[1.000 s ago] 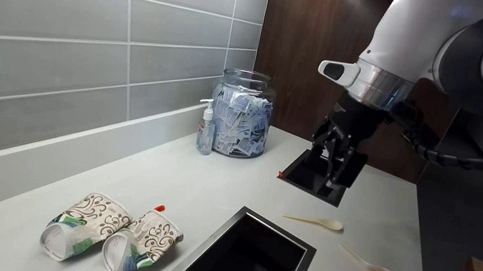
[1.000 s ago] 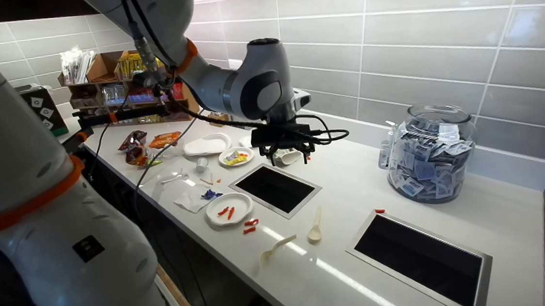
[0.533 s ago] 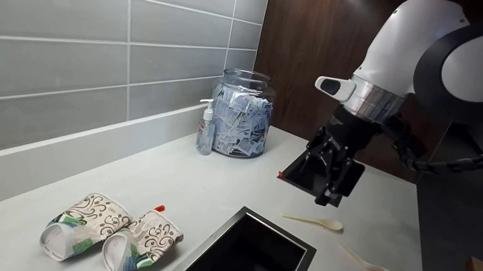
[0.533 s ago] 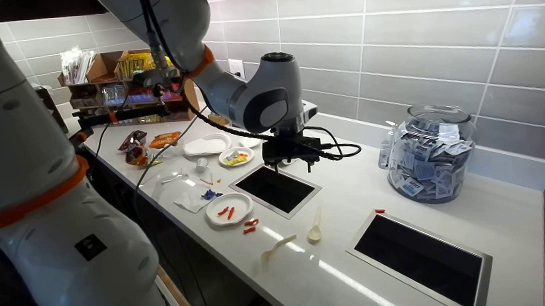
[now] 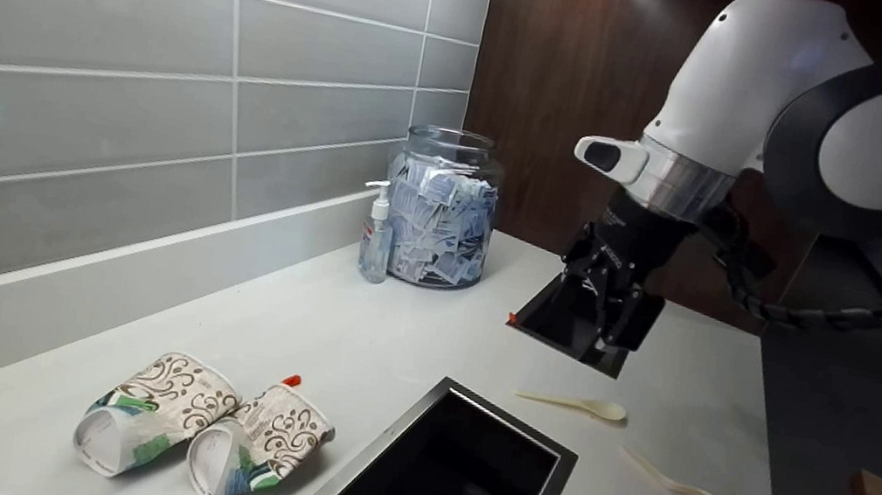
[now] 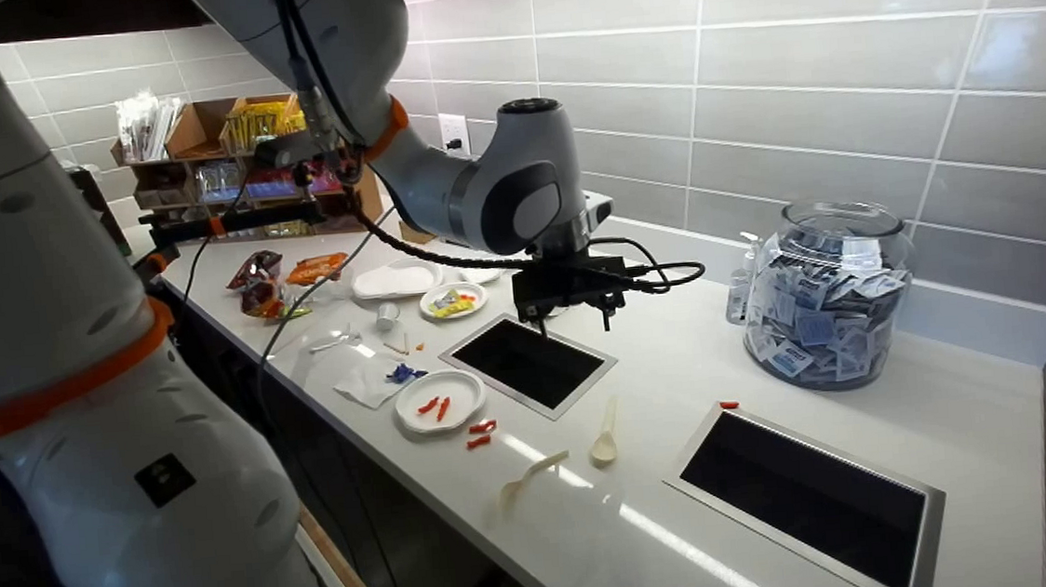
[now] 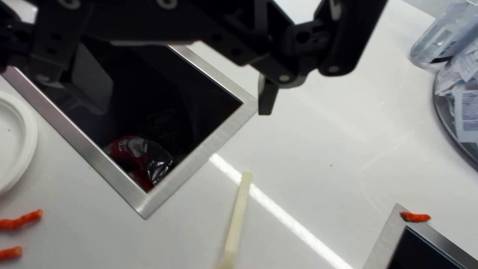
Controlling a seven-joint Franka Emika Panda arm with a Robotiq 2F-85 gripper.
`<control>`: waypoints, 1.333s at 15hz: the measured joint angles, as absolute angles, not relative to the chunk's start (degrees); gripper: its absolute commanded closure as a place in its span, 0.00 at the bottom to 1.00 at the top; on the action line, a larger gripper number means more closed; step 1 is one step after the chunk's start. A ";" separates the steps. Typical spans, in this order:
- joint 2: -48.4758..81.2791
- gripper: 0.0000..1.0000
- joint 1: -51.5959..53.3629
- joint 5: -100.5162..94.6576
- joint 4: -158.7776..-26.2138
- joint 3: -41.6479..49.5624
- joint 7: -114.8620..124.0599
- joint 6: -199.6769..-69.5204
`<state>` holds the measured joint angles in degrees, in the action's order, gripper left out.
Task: Use the spoon to push the corn snacks into the hole on the table
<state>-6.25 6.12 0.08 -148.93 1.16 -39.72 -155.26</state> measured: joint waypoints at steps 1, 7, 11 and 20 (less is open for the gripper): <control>-5.98 0.00 4.72 -4.07 -148.95 1.18 -37.55 -155.26; -3.05 0.00 -0.04 -15.24 -148.87 1.62 -31.12 -154.62; -0.28 0.00 -0.11 -14.88 -148.71 1.59 -30.47 -154.58; 6.36 0.01 -0.19 -10.18 -146.96 0.21 -31.14 -154.88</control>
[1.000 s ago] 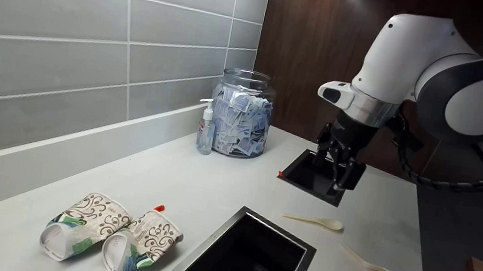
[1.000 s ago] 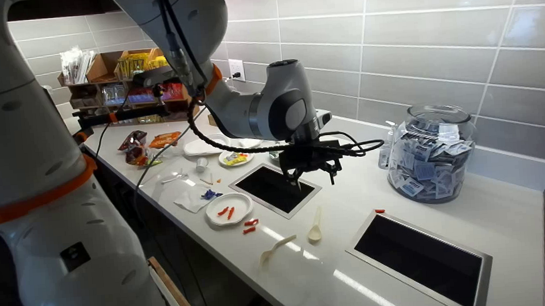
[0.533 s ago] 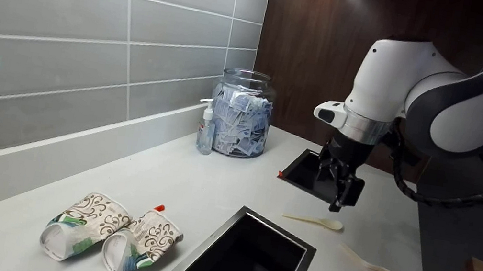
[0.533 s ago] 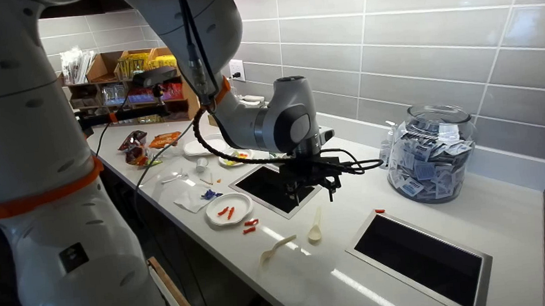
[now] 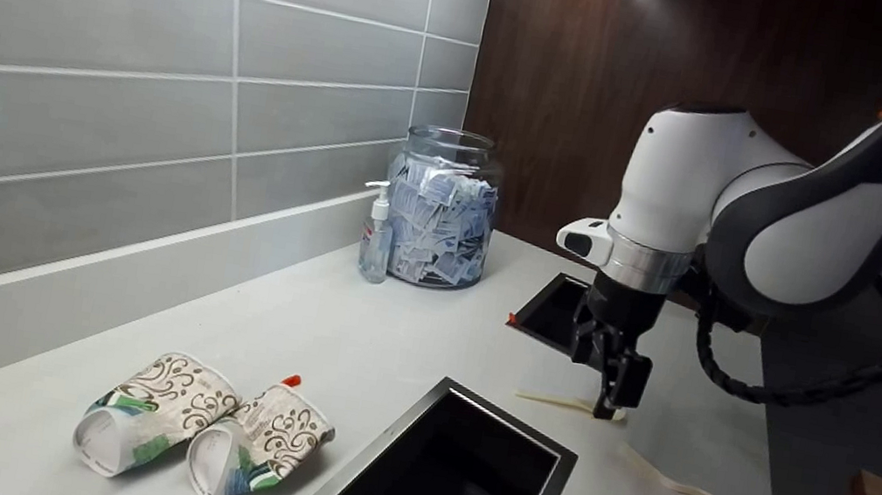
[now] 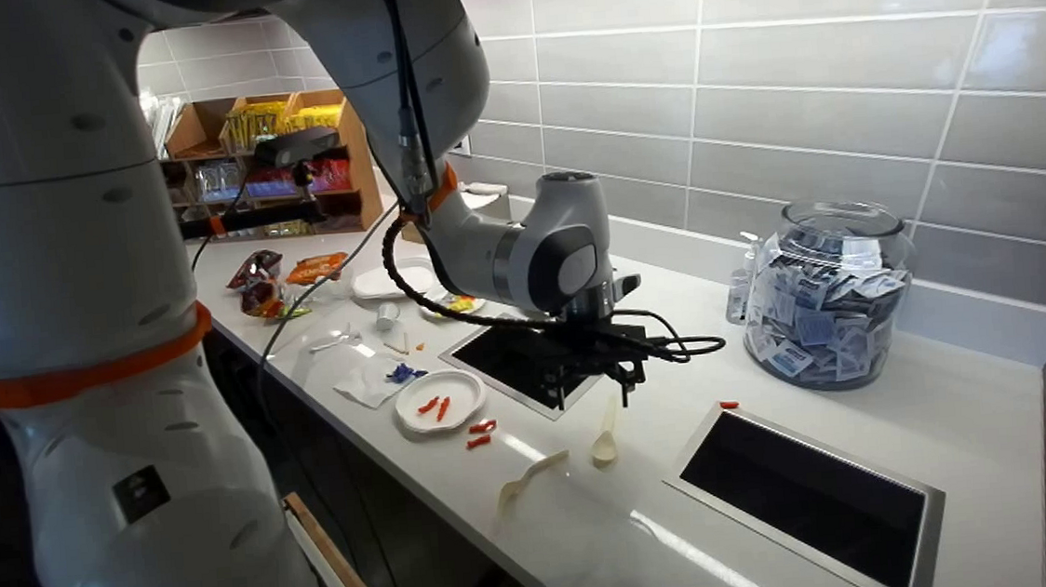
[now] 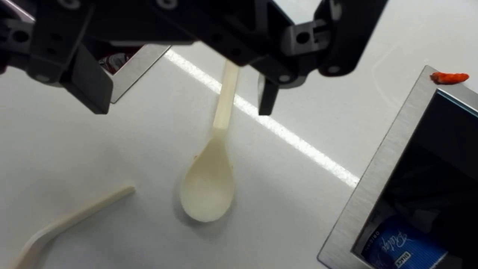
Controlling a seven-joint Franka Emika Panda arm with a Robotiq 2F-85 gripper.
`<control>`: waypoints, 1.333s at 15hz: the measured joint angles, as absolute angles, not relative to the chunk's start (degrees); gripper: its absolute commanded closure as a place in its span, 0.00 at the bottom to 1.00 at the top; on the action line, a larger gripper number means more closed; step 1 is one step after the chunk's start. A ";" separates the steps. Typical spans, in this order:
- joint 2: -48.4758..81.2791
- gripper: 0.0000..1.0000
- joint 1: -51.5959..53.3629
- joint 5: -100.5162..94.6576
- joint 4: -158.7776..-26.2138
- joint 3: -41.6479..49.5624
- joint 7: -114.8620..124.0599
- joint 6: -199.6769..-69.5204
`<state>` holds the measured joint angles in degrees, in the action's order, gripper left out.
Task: Use the spoon to push the corn snacks into the hole on the table
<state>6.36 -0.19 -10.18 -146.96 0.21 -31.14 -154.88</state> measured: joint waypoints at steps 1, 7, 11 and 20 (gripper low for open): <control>7.08 0.01 -0.27 -8.99 -146.60 -0.13 -31.83 -155.03; 11.73 0.00 -1.85 -5.83 -143.80 -1.96 -35.50 -157.42; 14.82 0.01 -2.98 -5.90 -141.57 -2.43 -37.33 -159.10; 17.68 0.69 -4.43 -6.00 -138.50 -3.02 -38.18 -159.43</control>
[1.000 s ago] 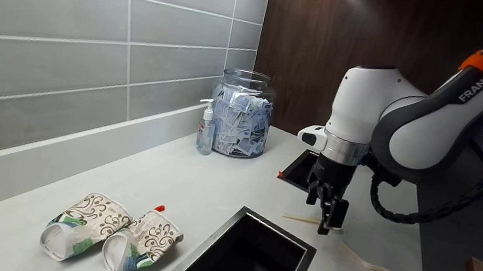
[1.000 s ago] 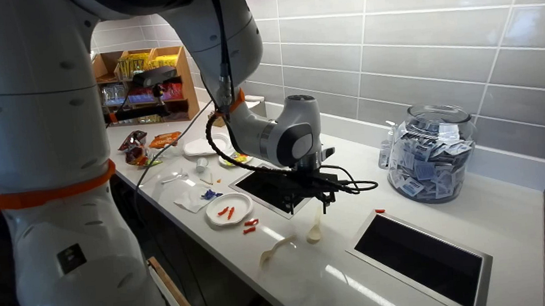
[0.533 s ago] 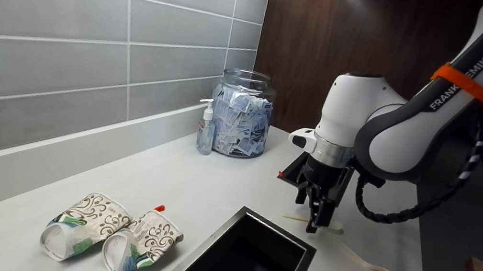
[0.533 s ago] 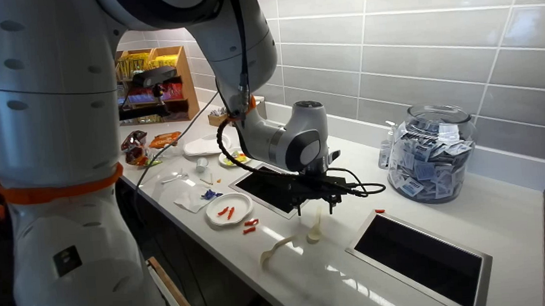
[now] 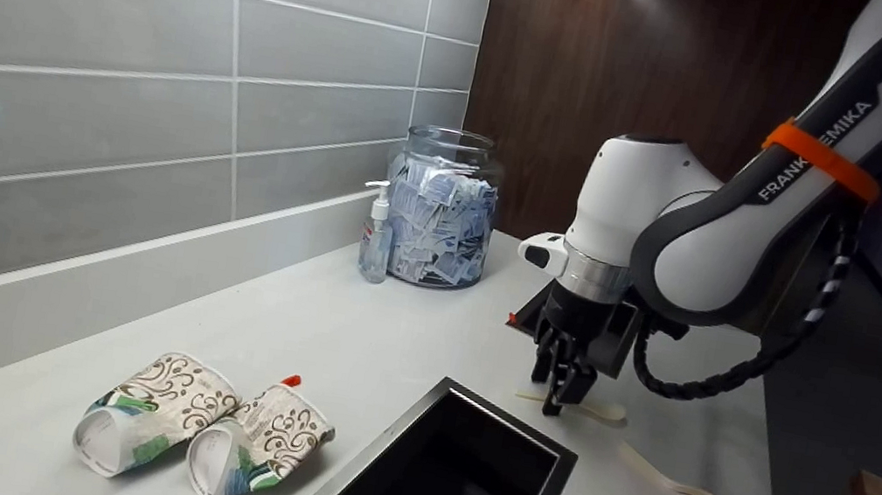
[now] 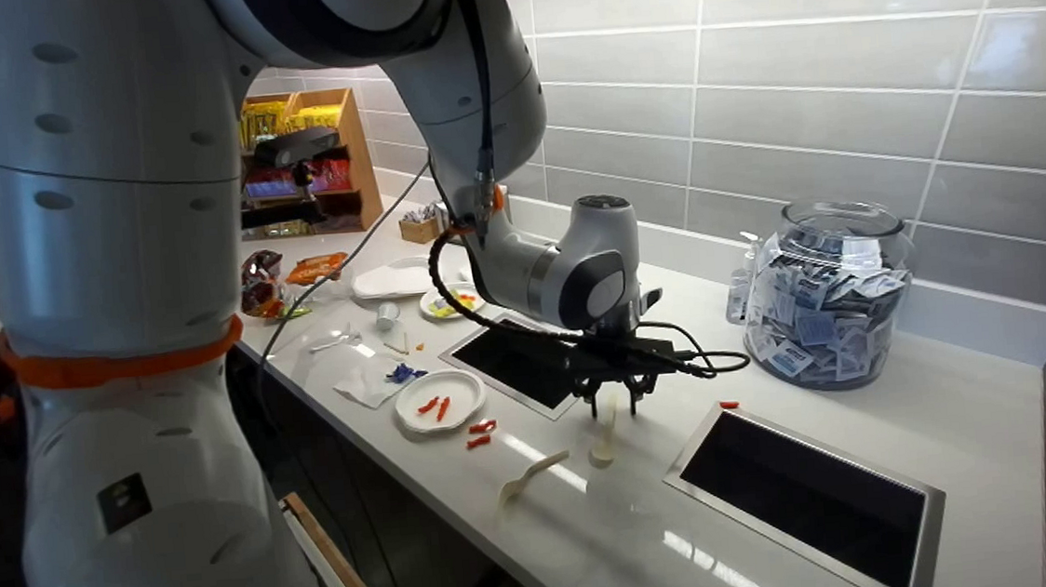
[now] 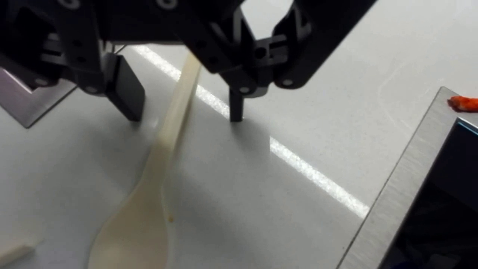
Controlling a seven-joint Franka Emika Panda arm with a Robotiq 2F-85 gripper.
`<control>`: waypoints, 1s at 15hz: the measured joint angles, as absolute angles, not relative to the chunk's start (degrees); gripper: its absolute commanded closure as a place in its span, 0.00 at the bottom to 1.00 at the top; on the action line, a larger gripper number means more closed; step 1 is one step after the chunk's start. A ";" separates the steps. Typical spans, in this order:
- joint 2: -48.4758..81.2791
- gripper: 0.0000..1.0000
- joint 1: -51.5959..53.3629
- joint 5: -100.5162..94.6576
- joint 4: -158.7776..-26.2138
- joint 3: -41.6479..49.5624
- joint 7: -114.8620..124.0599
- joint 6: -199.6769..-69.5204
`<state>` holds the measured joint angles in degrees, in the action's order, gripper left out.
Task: Use the spoon to push the corn snacks into the hole on the table
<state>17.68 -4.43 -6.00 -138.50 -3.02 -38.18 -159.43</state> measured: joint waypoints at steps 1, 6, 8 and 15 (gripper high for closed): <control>17.68 0.76 -4.46 -6.00 -138.31 -3.10 -38.19 -159.43; 17.58 1.00 -4.51 -6.11 -137.96 -3.53 -38.28 -159.43; 17.58 0.97 -4.63 -6.11 -137.96 -3.55 -38.28 -159.43; 16.47 0.97 -5.06 -5.79 -137.97 -4.02 -38.08 -159.40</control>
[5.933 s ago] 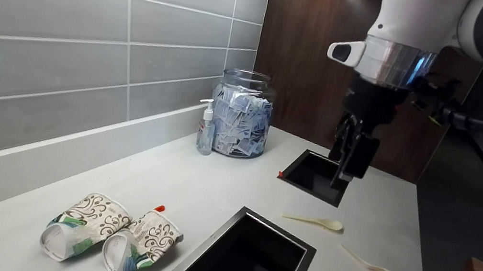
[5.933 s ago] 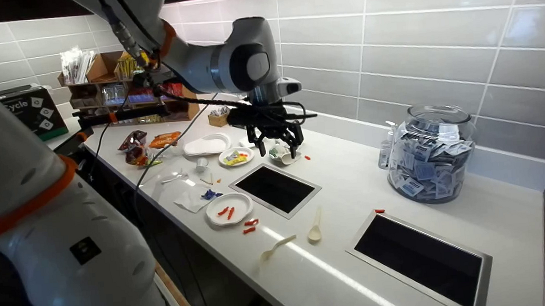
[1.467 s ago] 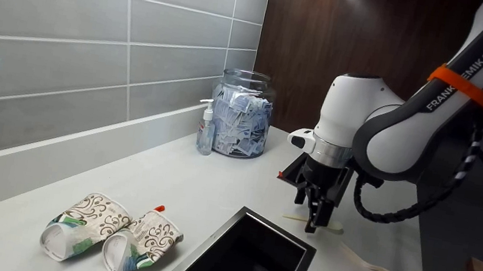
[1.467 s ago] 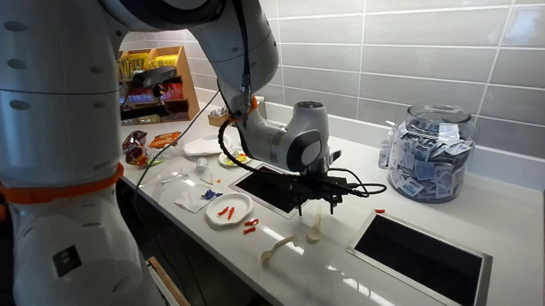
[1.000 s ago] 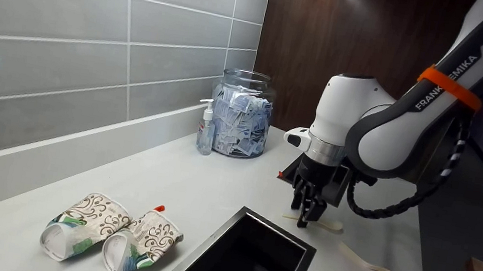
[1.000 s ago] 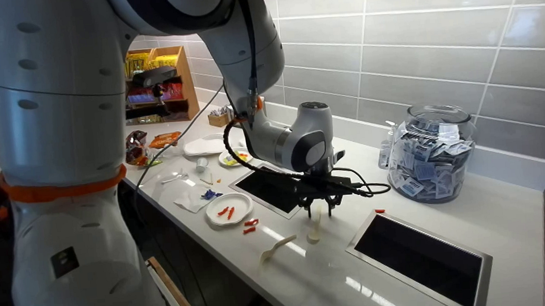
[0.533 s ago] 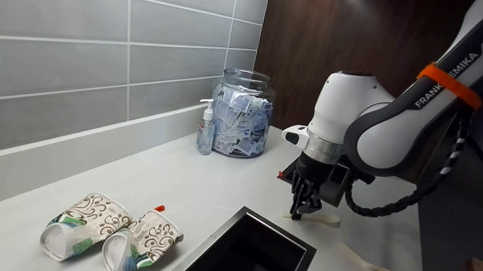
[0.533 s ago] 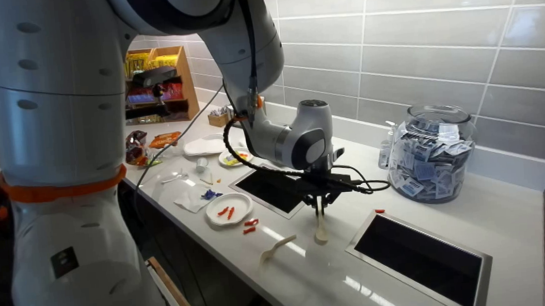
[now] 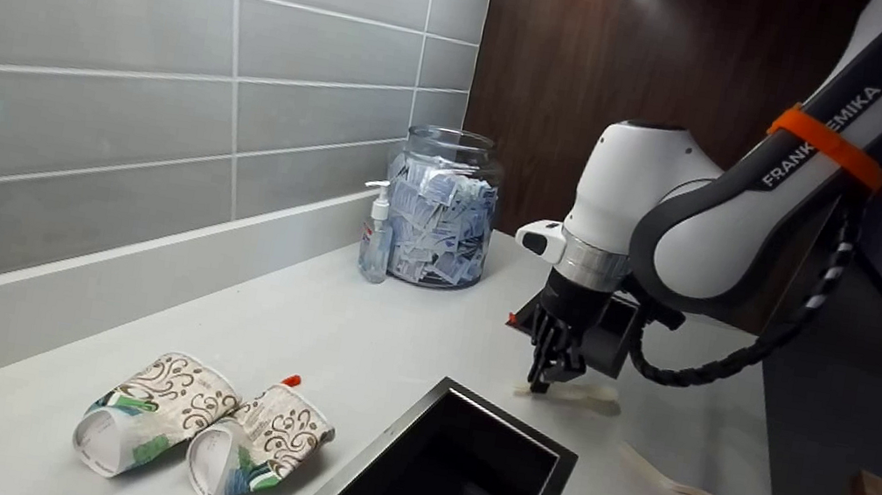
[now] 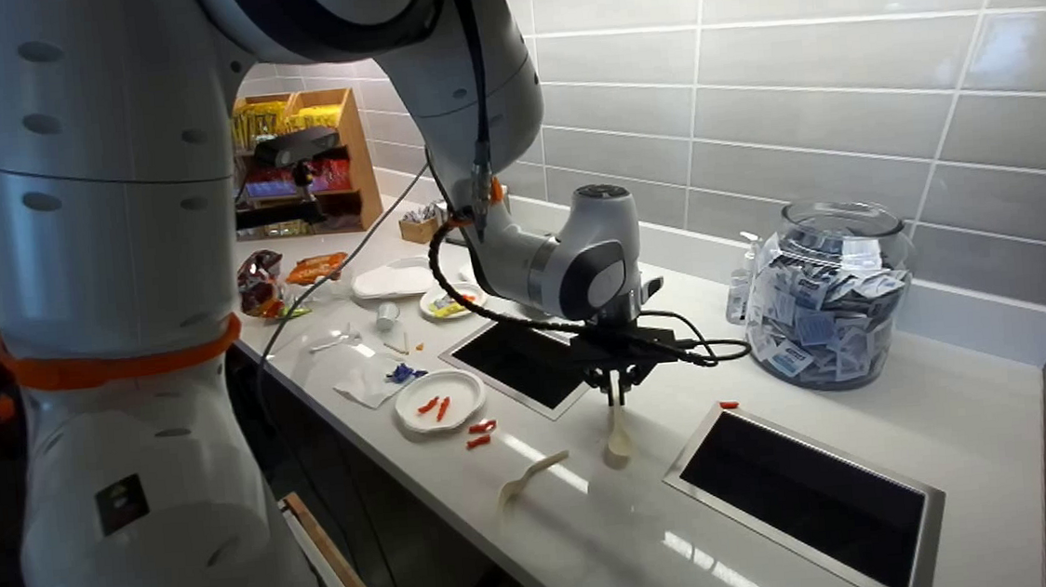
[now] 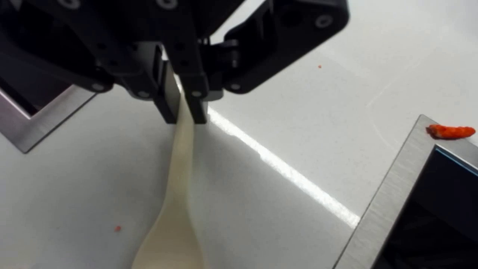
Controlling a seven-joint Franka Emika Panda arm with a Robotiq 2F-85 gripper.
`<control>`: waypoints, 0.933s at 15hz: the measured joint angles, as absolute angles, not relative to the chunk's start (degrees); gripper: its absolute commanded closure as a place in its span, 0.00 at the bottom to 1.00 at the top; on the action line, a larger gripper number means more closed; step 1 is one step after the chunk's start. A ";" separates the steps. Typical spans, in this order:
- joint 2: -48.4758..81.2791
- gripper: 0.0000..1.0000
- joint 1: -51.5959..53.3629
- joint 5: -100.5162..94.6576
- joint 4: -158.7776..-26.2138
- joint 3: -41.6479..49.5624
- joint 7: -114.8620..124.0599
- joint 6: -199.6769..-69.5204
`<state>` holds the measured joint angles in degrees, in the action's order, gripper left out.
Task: Use the spoon to push the corn snacks into the hole on the table
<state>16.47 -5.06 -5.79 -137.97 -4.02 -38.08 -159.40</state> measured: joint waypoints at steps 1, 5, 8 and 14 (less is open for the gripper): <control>16.05 0.97 -5.30 -5.15 -137.98 -4.63 -38.13 -159.27; 13.41 0.97 -8.31 6.66 -138.04 -11.43 -44.31 -155.33; 9.94 0.97 -10.35 20.34 -138.05 -16.82 -52.99 -149.08; 5.31 0.87 -6.90 33.79 -138.11 -15.53 -62.26 -141.76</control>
